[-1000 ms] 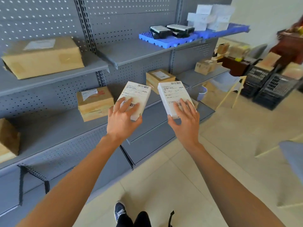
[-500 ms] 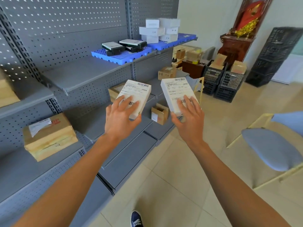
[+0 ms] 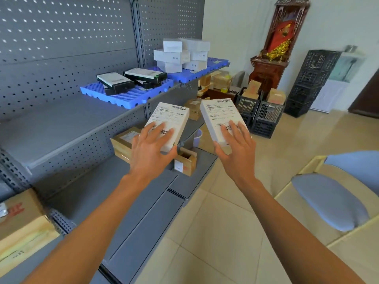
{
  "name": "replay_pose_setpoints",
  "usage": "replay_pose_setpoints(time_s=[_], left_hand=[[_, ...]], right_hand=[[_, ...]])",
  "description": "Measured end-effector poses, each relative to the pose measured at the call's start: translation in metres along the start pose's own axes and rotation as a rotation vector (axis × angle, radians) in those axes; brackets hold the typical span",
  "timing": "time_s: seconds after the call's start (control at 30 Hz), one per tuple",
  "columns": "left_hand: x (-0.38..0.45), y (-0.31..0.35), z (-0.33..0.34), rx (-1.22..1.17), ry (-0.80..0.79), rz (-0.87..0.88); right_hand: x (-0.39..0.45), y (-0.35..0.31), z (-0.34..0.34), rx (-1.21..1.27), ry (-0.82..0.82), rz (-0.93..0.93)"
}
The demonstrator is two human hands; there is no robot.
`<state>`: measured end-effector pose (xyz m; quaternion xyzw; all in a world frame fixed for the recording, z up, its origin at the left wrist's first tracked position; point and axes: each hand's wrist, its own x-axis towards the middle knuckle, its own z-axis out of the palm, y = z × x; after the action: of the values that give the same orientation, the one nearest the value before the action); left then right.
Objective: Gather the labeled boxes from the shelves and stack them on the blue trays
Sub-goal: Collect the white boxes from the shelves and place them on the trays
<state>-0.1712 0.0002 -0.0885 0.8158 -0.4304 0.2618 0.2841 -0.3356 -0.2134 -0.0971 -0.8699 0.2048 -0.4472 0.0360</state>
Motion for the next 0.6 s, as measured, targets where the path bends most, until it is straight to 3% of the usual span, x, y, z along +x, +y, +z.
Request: replay_pose_setpoints(time_s=[0.27,0.6], left_hand=[[0.064,0.014,0.063,-0.100,-0.053,0.085],[0.156,0.058,0.178,-0.141,-0.068,0.163]], right_hand=[[0.026,0.053,0.026,-0.074,0.034,0.066],[0.080,0.180,0.055,-0.086,0.025,0.163]])
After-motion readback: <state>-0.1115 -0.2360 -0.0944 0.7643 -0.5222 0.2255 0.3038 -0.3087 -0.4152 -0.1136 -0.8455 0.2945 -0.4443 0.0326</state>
